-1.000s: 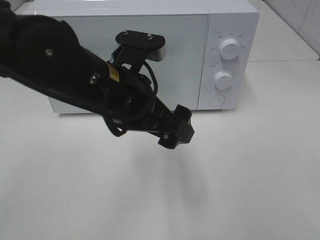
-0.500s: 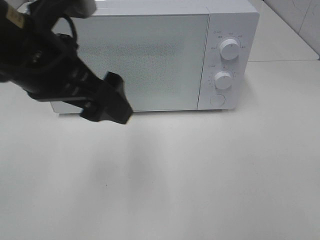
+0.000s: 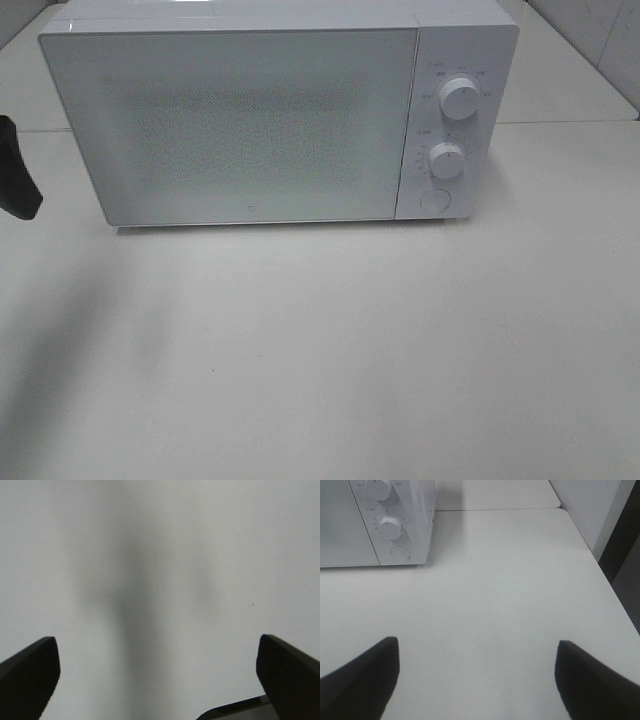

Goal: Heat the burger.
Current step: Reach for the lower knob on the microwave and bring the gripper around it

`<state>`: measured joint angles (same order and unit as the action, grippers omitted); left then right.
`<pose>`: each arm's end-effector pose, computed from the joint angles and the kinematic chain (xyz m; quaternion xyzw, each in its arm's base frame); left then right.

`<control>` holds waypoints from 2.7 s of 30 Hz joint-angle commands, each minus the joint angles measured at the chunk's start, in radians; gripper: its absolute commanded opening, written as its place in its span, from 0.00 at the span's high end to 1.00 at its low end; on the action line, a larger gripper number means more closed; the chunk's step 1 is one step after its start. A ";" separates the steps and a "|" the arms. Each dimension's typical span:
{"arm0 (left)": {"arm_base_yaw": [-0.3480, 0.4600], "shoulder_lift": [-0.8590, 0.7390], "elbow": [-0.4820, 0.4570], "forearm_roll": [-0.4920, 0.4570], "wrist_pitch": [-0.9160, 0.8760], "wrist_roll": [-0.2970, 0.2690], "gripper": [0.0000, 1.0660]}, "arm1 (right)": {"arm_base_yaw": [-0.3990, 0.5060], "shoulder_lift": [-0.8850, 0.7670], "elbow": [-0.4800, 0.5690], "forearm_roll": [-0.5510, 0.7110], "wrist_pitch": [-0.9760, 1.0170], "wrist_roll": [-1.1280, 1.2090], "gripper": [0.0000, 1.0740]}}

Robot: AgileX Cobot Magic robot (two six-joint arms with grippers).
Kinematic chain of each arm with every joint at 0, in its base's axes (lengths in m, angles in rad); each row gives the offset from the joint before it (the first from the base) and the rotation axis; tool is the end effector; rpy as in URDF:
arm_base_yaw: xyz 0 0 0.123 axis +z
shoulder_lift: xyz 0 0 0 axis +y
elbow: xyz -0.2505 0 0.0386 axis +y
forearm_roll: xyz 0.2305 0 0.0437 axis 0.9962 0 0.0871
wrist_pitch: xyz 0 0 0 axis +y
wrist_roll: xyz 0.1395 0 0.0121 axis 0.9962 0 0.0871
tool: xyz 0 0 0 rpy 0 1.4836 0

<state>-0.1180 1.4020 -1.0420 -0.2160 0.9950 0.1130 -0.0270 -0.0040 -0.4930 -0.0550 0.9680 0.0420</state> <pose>0.2647 -0.0567 0.2051 0.0692 0.9814 -0.0986 0.1498 0.0606 -0.0080 0.2565 0.0283 0.8282 -0.0233 0.5592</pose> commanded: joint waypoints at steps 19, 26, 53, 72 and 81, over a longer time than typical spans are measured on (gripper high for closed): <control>0.050 -0.219 0.169 -0.007 0.127 0.006 0.06 | -0.008 -0.030 0.003 0.000 -0.008 -0.001 0.29; 0.050 -0.375 0.265 0.010 0.087 0.006 0.06 | -0.008 -0.030 0.003 0.000 -0.008 -0.001 0.29; 0.050 -1.129 0.524 0.025 0.079 0.001 0.06 | -0.008 -0.030 0.003 0.000 -0.008 -0.001 0.29; 0.050 -1.422 0.525 0.007 0.078 0.003 0.06 | -0.008 -0.030 0.003 0.000 -0.008 -0.001 0.29; 0.050 -1.423 0.525 0.007 0.078 0.003 0.06 | -0.008 -0.030 0.003 0.000 -0.008 -0.001 0.29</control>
<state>-0.0700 -0.0050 -0.5180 -0.2080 1.0770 0.1200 -0.0270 -0.0040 -0.4930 -0.0550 0.9680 0.0420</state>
